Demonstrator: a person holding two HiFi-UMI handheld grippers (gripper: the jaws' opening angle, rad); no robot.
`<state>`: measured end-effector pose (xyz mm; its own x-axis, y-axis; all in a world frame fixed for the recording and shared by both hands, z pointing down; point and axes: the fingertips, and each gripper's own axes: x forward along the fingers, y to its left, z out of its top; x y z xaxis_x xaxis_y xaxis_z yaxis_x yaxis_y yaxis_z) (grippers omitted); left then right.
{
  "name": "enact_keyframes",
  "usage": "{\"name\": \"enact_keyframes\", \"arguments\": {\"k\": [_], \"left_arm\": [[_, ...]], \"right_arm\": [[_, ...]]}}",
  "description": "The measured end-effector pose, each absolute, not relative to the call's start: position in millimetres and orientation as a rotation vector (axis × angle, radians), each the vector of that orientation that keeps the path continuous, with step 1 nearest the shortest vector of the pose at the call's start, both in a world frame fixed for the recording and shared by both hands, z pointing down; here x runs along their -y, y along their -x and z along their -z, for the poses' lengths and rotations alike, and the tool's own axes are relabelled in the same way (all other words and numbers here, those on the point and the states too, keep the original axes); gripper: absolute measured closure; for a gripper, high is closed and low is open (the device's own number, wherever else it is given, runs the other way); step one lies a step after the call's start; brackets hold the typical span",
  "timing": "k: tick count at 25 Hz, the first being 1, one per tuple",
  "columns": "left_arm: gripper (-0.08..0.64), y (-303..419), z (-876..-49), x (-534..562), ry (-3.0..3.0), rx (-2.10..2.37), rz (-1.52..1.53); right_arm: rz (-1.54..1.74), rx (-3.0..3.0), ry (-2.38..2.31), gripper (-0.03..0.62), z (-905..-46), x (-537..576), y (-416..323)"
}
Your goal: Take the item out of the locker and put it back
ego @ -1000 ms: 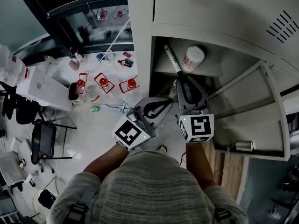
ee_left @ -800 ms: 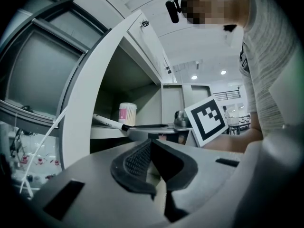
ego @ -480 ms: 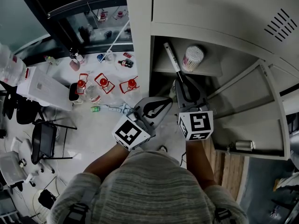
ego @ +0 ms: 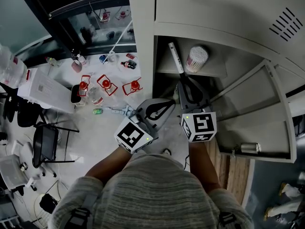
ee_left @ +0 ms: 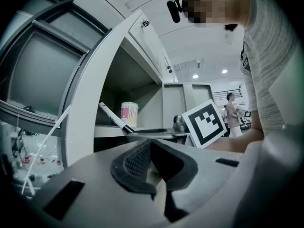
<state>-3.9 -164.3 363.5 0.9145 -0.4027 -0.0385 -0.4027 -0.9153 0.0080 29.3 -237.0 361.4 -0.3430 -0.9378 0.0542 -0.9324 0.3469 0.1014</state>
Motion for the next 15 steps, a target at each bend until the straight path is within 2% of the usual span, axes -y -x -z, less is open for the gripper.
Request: {"name": "enact_keyframes", "arguments": {"k": [6, 15], "left_arm": [[0.554, 6, -364, 165, 3.073, -0.652, -0.060], [0.554, 7, -362, 167, 3.063, -0.657, -0.065]], "right_arm": [[-0.075, 2.663, -1.792, 0.511, -356, 235, -30], [-0.048, 2.811, -1.836, 0.511, -329, 227, -30]]}}
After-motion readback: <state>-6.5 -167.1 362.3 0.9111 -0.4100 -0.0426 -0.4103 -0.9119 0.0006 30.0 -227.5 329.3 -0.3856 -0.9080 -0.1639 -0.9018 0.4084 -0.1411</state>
